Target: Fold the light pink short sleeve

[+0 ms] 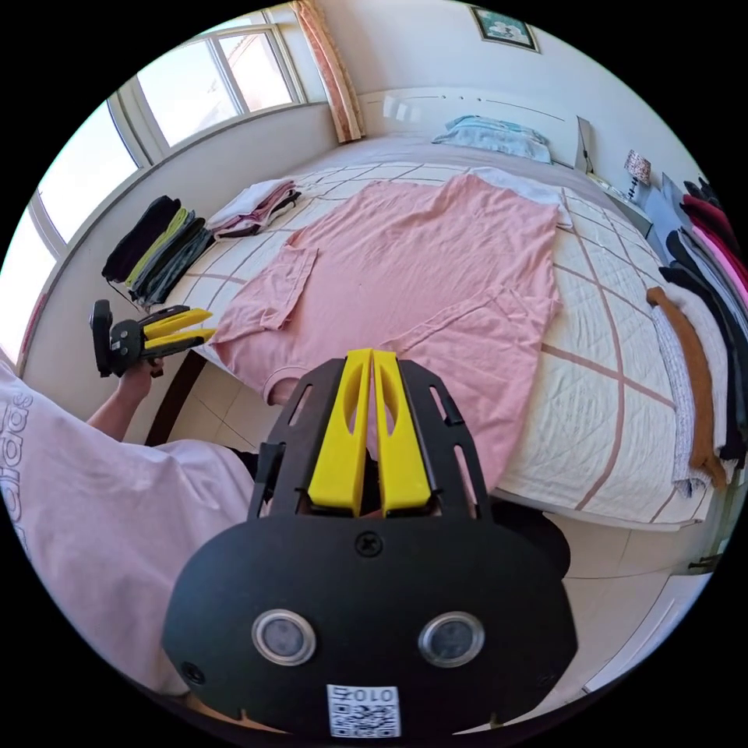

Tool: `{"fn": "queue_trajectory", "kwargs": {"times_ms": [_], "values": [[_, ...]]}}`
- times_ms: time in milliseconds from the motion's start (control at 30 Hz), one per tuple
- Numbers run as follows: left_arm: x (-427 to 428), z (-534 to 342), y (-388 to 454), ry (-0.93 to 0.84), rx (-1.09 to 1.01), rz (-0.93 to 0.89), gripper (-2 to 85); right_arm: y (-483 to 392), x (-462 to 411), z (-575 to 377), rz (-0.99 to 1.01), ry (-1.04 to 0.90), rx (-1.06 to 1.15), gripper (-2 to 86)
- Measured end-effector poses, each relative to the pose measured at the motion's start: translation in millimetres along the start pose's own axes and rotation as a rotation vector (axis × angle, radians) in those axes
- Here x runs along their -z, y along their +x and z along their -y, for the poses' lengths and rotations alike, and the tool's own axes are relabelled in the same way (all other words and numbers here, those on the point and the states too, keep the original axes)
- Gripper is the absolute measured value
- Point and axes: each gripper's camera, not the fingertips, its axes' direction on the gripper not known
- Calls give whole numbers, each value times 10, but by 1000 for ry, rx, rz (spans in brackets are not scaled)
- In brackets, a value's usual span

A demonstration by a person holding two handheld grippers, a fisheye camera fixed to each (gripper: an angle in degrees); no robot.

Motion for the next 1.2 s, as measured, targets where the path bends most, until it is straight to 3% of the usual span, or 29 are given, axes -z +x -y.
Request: {"fn": "queue_trajectory", "kwargs": {"times_ms": [367, 433, 567, 633, 700, 767, 867, 933, 1000, 1033, 1133, 1200], "values": [[-336, -49, 457, -83, -42, 0, 23, 276, -344, 26, -85, -48, -74, 23], [-379, -62, 430, -76, -33, -18, 23, 517, -637, -52, -140, -147, -113, 24], [-405, -101, 395, -96, -48, 5, 38, 677, -652, -97, -81, -124, -114, 27], [-395, -185, 322, -86, 22, -62, 44, 655, -544, -114, -65, -100, -111, 32], [-422, -359, 177, -24, 174, -255, 52, 585, -490, -169, -42, -62, -89, 39], [-548, -413, 234, -61, 163, -338, 57, 460, -595, -226, -76, -88, -48, 54], [-616, -331, 705, -97, -50, -30, 61, 171, -1011, -306, -202, -247, 54, 71], [-666, -322, 669, -2, 11, -156, 63, 106, -1237, -328, -180, -297, 33, 76], [-1186, -322, 400, -95, 188, -617, 63, 198, -1359, -333, -133, -337, -26, 83], [-1307, -347, 365, -104, 215, -696, 63, 303, -1429, -345, -65, -360, -71, 89], [-1525, -528, 248, -12, 317, -663, 60, 607, -1565, -426, 109, -363, -167, 96], [-1748, -605, 123, 37, 393, -745, 59, 759, -1625, -478, 145, -343, -207, 101]]}}
